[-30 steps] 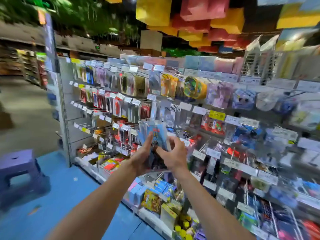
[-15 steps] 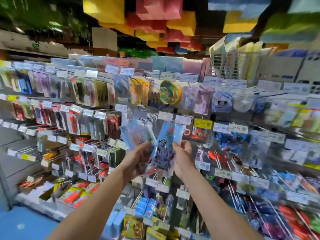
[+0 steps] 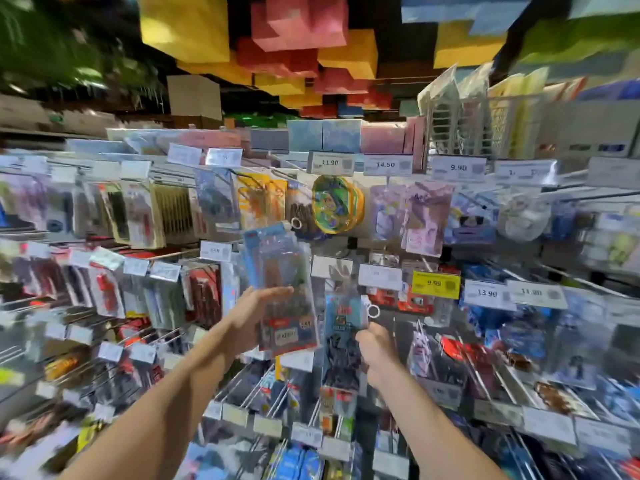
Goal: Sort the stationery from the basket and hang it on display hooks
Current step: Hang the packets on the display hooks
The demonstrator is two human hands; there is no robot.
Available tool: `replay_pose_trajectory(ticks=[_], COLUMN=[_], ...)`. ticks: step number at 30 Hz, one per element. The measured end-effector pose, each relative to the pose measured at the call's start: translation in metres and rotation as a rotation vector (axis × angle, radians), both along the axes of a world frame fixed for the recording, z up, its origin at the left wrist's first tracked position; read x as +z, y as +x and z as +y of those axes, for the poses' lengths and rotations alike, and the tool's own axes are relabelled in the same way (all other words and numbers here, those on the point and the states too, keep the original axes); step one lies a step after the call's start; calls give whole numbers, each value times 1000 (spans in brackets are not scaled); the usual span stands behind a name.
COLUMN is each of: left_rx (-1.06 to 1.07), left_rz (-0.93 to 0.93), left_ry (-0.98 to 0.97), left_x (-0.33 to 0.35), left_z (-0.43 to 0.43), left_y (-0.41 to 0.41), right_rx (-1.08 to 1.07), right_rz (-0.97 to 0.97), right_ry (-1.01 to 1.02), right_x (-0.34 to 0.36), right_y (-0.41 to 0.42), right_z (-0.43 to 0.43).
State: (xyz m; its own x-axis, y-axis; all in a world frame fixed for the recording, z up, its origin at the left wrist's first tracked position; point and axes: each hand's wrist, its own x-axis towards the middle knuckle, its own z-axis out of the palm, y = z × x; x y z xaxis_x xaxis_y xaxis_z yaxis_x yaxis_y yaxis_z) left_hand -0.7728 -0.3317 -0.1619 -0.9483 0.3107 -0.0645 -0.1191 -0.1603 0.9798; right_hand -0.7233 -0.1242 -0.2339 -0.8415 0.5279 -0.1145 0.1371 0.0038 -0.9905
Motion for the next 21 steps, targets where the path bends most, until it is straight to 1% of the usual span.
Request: replay_pose_trajectory(ticks=[4,7,10,13,17,21], left_rx=[-114,-194,-243,-244,-302,-388], left_rz=[-53,-35,-29,-10,14,-5], left_ry=[-59,-72,5,86,117,121], left_x=[12,20,29,37,45,43], left_z=[11,12,5,3,3,4], left_y=[-26,-42,-54,-64,-68,-71], right_rx=[-18,-41,-83,-102,-93,-83], right_rz=[-32,-33,-62,-68,16,-3], right_ry=[-12,22,65,63,68,26], right_x=[9,20,26,24,19,28], right_y=[-20,-16,-19,-27,-30,-30], right_z=[9,7,4,-2,-13,-26])
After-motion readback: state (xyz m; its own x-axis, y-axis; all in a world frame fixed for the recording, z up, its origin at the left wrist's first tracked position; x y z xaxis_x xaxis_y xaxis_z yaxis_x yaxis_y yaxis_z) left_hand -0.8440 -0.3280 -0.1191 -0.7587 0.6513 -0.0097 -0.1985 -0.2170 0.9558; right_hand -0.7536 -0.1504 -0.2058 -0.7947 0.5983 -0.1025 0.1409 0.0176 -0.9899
